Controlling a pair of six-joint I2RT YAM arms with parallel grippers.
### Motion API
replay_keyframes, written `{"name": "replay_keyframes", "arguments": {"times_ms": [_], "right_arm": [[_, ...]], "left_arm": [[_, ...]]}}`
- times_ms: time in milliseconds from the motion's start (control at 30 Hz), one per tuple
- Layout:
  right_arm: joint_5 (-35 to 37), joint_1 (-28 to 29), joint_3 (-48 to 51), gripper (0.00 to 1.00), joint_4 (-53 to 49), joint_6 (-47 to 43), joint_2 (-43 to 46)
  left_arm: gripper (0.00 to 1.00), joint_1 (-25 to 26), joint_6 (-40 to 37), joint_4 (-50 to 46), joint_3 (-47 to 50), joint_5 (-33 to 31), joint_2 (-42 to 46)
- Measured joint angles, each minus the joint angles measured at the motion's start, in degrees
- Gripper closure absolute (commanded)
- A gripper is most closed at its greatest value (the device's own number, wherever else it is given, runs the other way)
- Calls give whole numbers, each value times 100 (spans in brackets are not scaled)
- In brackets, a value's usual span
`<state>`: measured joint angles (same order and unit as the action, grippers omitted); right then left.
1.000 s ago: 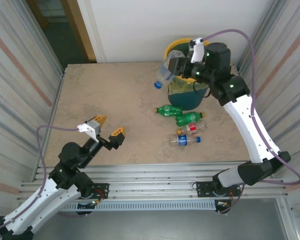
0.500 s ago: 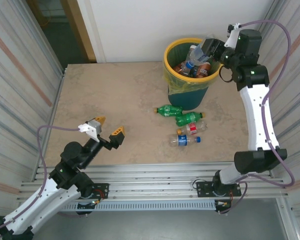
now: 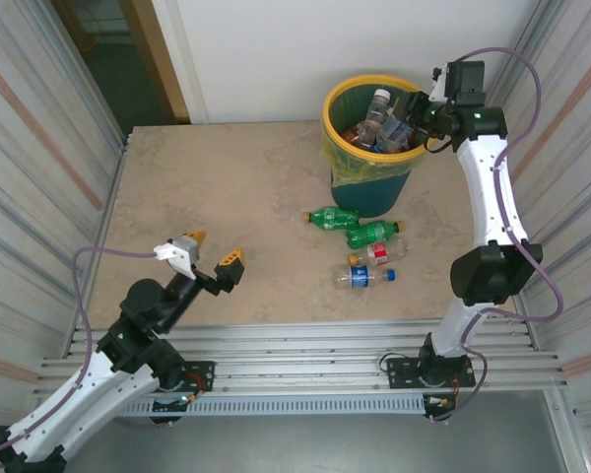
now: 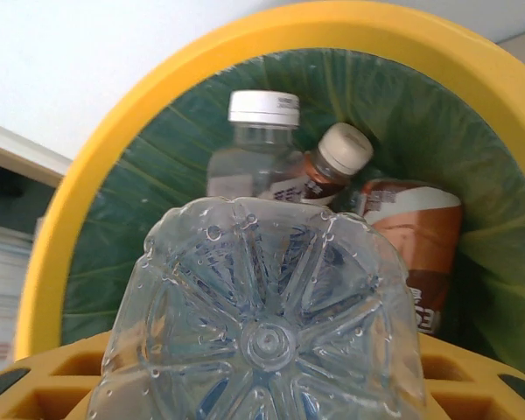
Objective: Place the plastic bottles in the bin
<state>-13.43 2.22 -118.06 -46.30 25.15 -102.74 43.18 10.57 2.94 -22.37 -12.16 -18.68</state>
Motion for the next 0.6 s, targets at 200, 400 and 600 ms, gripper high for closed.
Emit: {"name": "replay_keyframes", "arguments": {"times_ms": [200,400,600], "right_arm": [[216,7,-90,44,-363,-133,-157],[339,114,-479,22,-522,-323,-393],[643,205,-1169,18,-918,-514,-566]], "left_arm": [[1,0,17,4,0,-15,-31],[1,0,20,4,0,-15,-131],[1,0,20,4,0,-57,-131]]}}
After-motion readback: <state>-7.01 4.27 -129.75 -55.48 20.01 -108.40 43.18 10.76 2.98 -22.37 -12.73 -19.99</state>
